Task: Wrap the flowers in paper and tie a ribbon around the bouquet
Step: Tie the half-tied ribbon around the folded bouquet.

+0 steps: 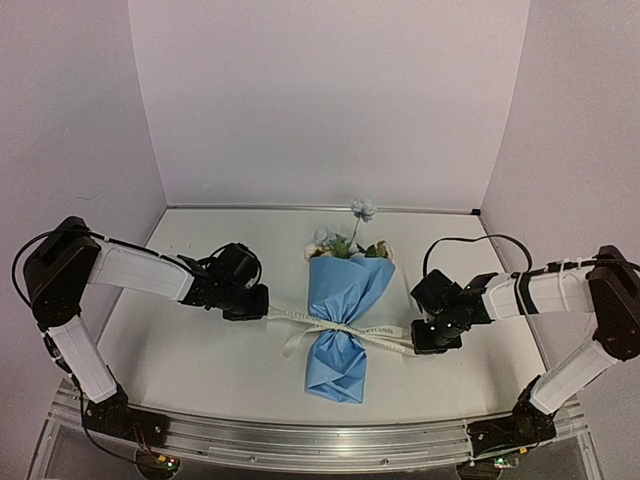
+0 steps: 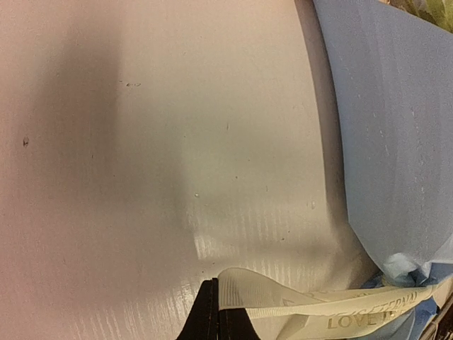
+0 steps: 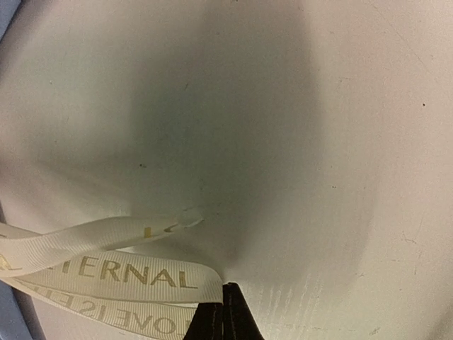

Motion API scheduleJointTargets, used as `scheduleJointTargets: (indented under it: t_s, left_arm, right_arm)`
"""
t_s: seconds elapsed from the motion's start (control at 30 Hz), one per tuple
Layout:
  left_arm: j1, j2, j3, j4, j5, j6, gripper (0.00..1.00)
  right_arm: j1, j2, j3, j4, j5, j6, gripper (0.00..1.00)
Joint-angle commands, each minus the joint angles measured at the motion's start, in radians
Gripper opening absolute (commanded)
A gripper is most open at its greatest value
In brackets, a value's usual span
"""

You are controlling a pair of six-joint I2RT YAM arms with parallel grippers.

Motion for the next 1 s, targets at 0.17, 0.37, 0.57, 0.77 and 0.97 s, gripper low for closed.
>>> scheduleJointTargets:
  t_s: [0.17,0.37,0.57,0.77,0.97]
  left_arm:
    - [0.092,-0.082,-0.111,-0.007,-0.016,-0.069,0.00]
    - [0.131,-0.109,-0.171,0.021,0.012,-0.098,0.00]
    - [0.142,-0.107,-0.172,0.023,0.019,-0.107,0.00]
    - [0.160,-0.125,-0.201,0.035,0.030,-0.136,0.00]
    - [0.184,-0.169,-0.255,0.051,0.030,-0.163,0.00]
  right_arm:
    - [-0.027,-0.036,-0.093,-0.002,0.125,0.078,0.00]
    - [-0.059,-0.050,-0.136,0.027,0.129,0.108,0.00]
    - [-0.071,-0.065,-0.150,0.035,0.124,0.106,0.00]
    - [-0.113,-0.087,-0.173,0.035,0.108,0.100,0.00]
    - [-0.161,-0.116,-0.190,0.032,0.077,0.098,0.00]
